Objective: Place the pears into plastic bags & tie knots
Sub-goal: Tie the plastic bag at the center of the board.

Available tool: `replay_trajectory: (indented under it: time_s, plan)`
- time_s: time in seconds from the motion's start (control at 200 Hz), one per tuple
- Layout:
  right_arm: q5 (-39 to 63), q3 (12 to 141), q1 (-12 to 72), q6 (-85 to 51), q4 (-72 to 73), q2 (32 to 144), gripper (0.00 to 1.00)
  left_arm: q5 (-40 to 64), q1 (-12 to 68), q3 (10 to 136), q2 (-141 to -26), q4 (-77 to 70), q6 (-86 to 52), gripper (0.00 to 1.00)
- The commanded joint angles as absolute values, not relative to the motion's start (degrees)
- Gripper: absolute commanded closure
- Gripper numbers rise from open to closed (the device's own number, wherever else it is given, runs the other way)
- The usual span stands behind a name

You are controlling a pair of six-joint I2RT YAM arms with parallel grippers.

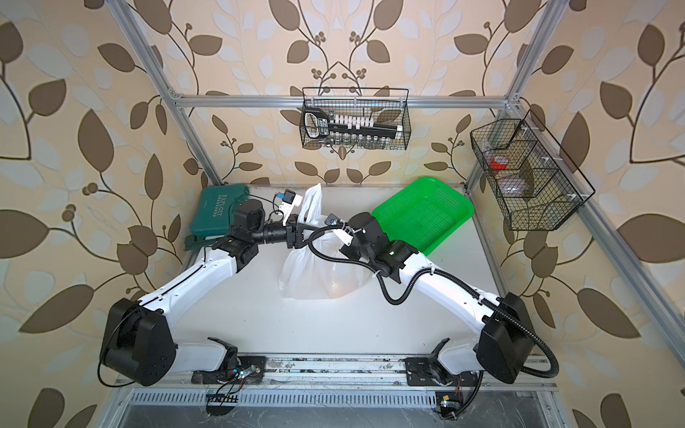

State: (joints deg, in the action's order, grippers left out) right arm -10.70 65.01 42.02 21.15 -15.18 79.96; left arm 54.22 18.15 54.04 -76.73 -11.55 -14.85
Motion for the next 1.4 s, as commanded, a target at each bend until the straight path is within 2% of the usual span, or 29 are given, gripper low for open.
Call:
replay_trajectory:
  time_s: [0.0, 0.085, 0.265, 0.35, 0.41, 0.565, 0.65, 0.67, 0.715, 0.73, 0.775, 0.83, 0.965, 1.09, 1.18, 1.285, 1.4]
  plan:
    - [-10.22, 64.48, 42.56, 22.24, -15.0, 79.16, 1.0, 54.68, 17.89, 53.76, -74.97, -10.95, -13.11, 0.39]
    - [-10.87, 64.77, 42.54, 22.49, -15.23, 79.71, 1.0, 55.23, 17.84, 52.87, -74.71, -11.6, -13.2, 0.46]
    - [-11.03, 64.65, 42.54, 22.5, -14.93, 79.54, 1.0, 54.18, 17.84, 53.0, -74.97, -13.19, -14.45, 0.44]
    - [-11.16, 64.6, 42.54, 22.59, -14.85, 79.54, 1.0, 54.57, 17.84, 53.01, -75.38, -15.02, -14.72, 0.47]
    - [-11.28, 64.62, 42.54, 22.54, -14.65, 79.54, 1.0, 55.28, 17.84, 53.19, -75.87, -15.96, -15.12, 0.56]
    - [-13.49, 66.69, 41.08, 19.37, -14.36, 80.13, 1.0, 55.87, 17.84, 52.62, -75.89, -15.91, -14.83, 0.99]
    - [-12.83, 68.67, 39.74, 16.23, -14.8, 80.45, 1.0, 55.21, 17.85, 50.98, -74.94, -17.13, -14.76, 1.0]
    - [-12.87, 69.38, 38.67, 15.15, -15.23, 80.58, 0.93, 55.11, 17.84, 50.63, -74.7, -17.44, -14.75, 1.0]
    - [-10.46, 70.93, 37.13, 13.48, -16.85, 80.94, 0.62, 54.98, 17.84, 49.92, -74.22, -18.62, -14.7, 1.0]
    - [-9.63, 71.33, 36.83, 13.04, -17.33, 80.95, 0.54, 54.8, 17.86, 49.69, -74.04, -19.02, -14.75, 1.0]
    - [-8.68, 72.25, 36.39, 11.67, -18.85, 80.5, 0.41, 54.09, 17.84, 48.8, -73.49, -20.53, -14.72, 1.0]
    - [-5.21, 72.92, 35.46, 10.32, -21.01, 78.93, 0.31, 53.9, 17.84, 48.41, -73.22, -21.9, -14.54, 1.0]
    - [9.85, 73.88, 30.86, 4.51, -23.14, 73.26, 0.21, 53.78, 17.84, 48.65, -73.3, -22.88, -13.37, 1.0]
    - [23.28, 78.54, 25.98, 0.59, -24.24, 74.08, 0.21, 53.57, 17.84, 49.1, -73.74, -23.77, -12.75, 1.0]
    - [40.86, 82.34, 20.64, -1.22, -25.77, 76.31, 0.23, 54.17, 17.84, 49.96, -74.26, -23.21, -12.59, 1.0]
    - [40.34, 85.2, 19.8, -4.58, -24.62, 80.31, 0.21, 54.75, 17.84, 50.17, -74.15, -24.13, -12.91, 1.0]
    - [43.67, 88.99, 20.03, -10.96, -20.21, 86.91, 0.14, 55.74, 17.84, 50.51, -74.42, -24.47, -12.89, 1.0]
